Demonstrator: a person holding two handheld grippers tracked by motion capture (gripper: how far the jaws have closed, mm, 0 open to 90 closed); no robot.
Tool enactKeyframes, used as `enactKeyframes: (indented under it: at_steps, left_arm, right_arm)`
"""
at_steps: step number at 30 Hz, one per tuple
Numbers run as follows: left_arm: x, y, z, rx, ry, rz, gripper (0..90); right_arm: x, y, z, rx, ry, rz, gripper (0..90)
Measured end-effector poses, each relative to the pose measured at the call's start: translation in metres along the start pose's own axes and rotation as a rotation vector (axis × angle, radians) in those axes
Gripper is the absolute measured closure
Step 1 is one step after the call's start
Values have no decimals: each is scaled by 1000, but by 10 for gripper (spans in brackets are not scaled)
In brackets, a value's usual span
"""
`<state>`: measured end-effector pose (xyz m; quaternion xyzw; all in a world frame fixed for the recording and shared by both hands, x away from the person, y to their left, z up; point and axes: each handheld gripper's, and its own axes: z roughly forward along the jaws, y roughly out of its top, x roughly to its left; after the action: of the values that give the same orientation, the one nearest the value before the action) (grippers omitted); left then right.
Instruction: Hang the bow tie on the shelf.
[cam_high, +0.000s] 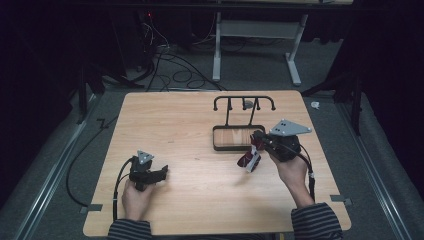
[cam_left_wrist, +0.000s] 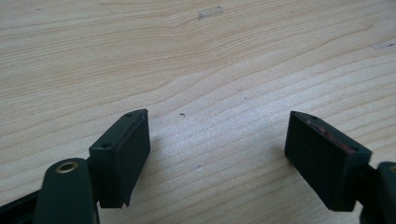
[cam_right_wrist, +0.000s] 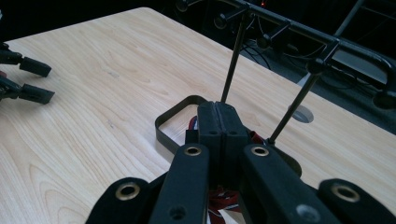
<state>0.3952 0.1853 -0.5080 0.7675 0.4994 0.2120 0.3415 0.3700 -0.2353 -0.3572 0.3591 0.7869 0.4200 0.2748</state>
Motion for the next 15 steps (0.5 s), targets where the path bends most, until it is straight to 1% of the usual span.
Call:
enactKeyframes:
  at_steps: [1,6,8,11,15]
  left_arm:
    - [0,0,0,0,0,0,228]
    - [0,0,0,1,0,1,228]
    - [0,0,0,0,0,0,228]
    - [0,0,0,0,0,0,228]
    - [0,0,0,2,-1,1,228]
  right_arm:
    - [-1,2,1,-5,0,-8,900]
    - [-3,9,1,-12,1,1,900]
    - [-4,12,2,-14,-3,6,900]
    - [-4,19,3,-21,-9,1,900]
    - [-4,26,6,-17,-17,-2,900]
